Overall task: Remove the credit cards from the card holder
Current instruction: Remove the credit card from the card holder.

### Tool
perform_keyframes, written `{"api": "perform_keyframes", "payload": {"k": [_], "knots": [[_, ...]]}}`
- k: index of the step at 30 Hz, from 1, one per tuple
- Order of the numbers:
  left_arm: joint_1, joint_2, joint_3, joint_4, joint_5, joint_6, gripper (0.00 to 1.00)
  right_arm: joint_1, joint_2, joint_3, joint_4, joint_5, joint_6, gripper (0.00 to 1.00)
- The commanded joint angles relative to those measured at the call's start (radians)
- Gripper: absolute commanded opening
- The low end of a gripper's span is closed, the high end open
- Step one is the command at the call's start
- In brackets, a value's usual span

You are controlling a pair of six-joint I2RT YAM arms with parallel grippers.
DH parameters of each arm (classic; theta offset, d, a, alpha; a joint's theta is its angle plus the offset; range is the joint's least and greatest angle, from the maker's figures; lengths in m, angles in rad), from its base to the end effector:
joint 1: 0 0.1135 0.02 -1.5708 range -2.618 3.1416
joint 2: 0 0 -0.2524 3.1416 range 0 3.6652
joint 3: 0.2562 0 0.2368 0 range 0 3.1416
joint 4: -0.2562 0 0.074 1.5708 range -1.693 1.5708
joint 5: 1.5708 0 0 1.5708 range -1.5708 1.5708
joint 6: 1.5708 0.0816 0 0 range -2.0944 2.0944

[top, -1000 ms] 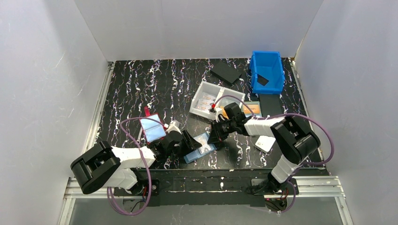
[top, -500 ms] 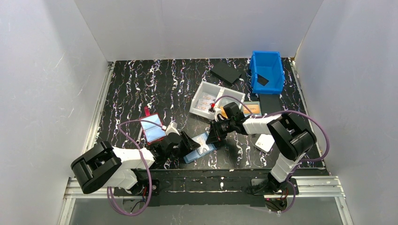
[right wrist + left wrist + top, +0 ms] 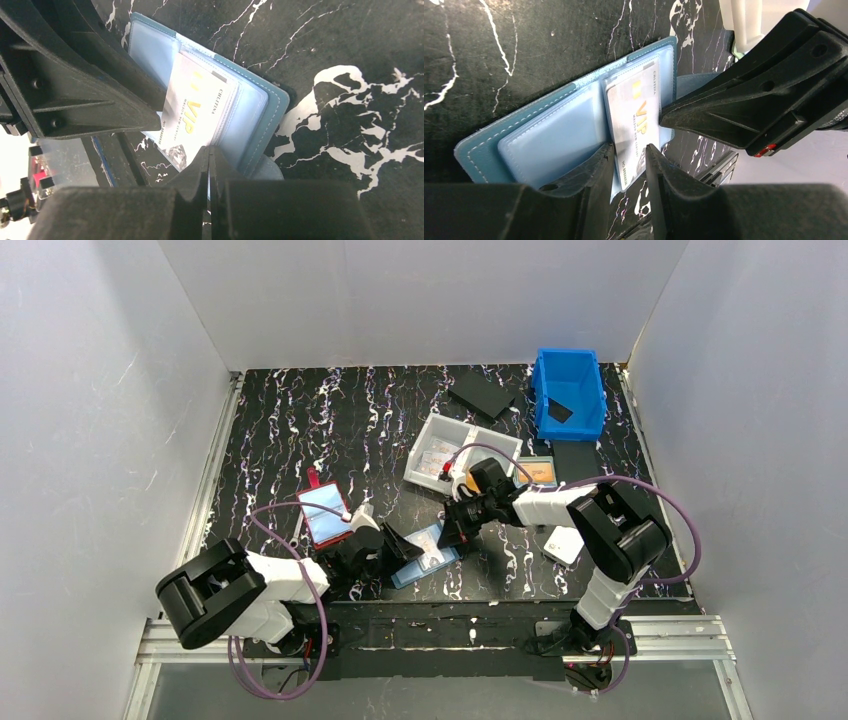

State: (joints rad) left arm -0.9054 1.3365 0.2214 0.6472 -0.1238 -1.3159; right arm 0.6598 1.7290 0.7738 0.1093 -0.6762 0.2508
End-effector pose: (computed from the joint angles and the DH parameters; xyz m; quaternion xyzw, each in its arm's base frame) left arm 0.1650 -0.1939 0.1098 -0.2050 0.8257 -0.4451 0.2794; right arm 0.2313 0.2440 0.1073 -0.2943 0.8398 0.4256 0.1640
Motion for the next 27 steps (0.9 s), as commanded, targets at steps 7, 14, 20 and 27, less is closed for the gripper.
{"api": "perform_keyframes", "payload": {"k": [7,14,20,27], "knots": [[-0.004,0.021,-0.033,0.011,-0.042,0.019,0.21,0.095,0.009,0.044,-0.106,0.077,-0.133,0.03],[-0.003,0.021,-0.038,0.033,-0.037,0.030,0.12,0.145,0.024,0.073,-0.153,0.048,-0.171,0.01],[-0.003,0.013,-0.053,0.047,-0.037,0.030,0.00,0.147,0.040,0.083,-0.170,0.069,-0.174,0.01],[-0.002,-0.056,-0.129,0.066,-0.067,0.024,0.00,0.143,0.035,0.085,-0.201,0.177,-0.189,0.03]]}}
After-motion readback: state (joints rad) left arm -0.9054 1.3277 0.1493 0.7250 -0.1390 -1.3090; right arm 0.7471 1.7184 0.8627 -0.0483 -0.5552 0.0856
